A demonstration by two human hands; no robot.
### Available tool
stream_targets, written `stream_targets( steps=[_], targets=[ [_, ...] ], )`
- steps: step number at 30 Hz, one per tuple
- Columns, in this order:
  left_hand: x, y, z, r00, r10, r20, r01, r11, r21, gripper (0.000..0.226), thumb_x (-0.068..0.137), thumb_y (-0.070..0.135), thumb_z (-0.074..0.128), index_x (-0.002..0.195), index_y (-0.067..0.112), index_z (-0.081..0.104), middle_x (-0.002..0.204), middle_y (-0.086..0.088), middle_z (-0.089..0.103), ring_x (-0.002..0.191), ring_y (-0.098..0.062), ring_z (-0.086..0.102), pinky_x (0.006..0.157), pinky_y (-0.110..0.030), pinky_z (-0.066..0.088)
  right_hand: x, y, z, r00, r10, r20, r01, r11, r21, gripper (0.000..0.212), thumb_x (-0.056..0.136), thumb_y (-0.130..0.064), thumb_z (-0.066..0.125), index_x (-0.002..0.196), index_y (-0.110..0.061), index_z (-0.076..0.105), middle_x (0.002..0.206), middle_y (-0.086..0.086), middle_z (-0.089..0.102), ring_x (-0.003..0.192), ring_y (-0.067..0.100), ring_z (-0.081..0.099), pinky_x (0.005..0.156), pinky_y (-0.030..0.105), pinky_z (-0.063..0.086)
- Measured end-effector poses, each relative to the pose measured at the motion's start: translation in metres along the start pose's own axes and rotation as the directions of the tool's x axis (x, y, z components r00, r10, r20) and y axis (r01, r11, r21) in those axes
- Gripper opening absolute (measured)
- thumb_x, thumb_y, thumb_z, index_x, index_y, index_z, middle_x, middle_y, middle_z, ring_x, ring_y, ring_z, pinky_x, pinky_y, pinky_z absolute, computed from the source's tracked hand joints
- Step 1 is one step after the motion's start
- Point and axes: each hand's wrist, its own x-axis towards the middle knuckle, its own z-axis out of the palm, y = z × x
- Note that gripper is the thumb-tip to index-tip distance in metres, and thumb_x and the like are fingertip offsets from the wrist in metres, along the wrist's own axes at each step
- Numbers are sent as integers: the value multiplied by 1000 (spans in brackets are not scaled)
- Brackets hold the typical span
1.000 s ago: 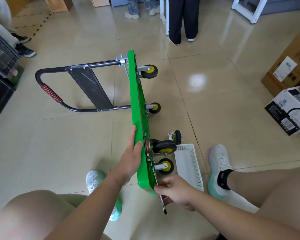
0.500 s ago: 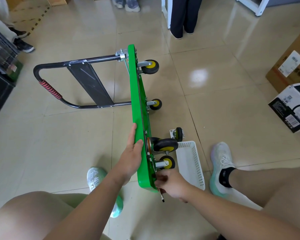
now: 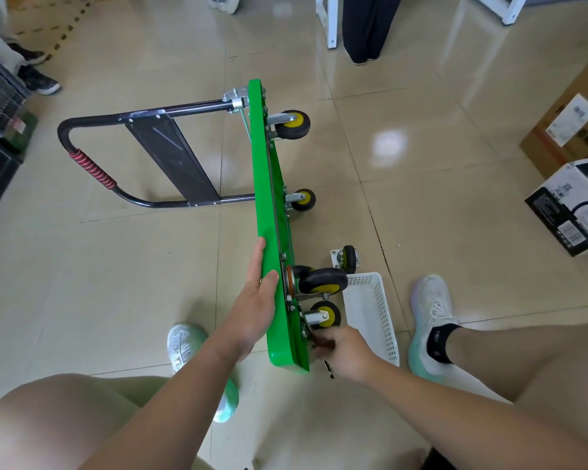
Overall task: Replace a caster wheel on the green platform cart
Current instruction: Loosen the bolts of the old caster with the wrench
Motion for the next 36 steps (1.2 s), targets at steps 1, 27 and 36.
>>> stream_targets(
  steps=[1,27,36],
  targets=[
    [0,-1,0,1000,1,-3,-1,1000,4,57,111,36,30,149,74,9,154,11,43,130,-14,56,116,-49,42,-8,0,0,1000,14,5,-14,1000,14,31,91,-1,66,119,-12,73,101,-9,69,92,3,62,75,0,43],
    [-3,6,0,1000,-21,14,22,1000,-10,61,96,50,32,146,76,10,151,12,44,124,-16,60,111,-51,47,-23,-19,14,994,37,100,-70,935,346,18,96,-22,66,112,-23,75,105,5,77,99,23,73,96,36,56],
    [0,2,0,1000,-22,-1,22,999,29,58,112,33,29,153,68,8,153,11,43,130,-13,54,117,-47,41,32,5,24,987,163,12,-151,881,448,27,92,6,60,106,-13,76,100,1,74,97,22,69,87,28,55]
  ],
)
